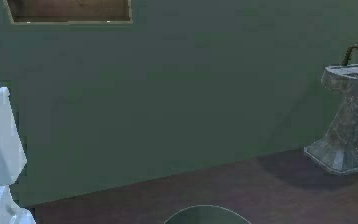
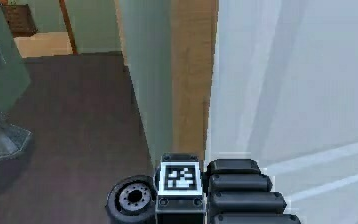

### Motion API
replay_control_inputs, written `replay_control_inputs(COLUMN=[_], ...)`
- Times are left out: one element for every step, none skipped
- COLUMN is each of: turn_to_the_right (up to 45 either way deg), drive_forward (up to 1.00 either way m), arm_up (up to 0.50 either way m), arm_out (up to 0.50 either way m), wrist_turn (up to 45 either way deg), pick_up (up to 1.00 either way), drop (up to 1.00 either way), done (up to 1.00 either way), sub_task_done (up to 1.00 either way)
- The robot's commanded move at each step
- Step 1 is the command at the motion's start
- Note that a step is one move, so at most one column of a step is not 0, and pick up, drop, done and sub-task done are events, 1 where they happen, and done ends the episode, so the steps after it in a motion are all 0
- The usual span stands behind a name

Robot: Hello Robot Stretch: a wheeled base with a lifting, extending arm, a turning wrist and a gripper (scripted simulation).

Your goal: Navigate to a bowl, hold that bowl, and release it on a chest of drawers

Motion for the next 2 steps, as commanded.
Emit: replay_control_inputs(turn_to_the_right=[0.0,45.0], drive_forward=[0.10,0.00], arm_up=[0.00,0.00], arm_out=[0.00,0.00], wrist_turn=[0.0,0.0], pick_up=[0.00,0.00], drop=[0.00,0.00], done=[0.00,0.00], sub_task_done=[0.00,0.00])
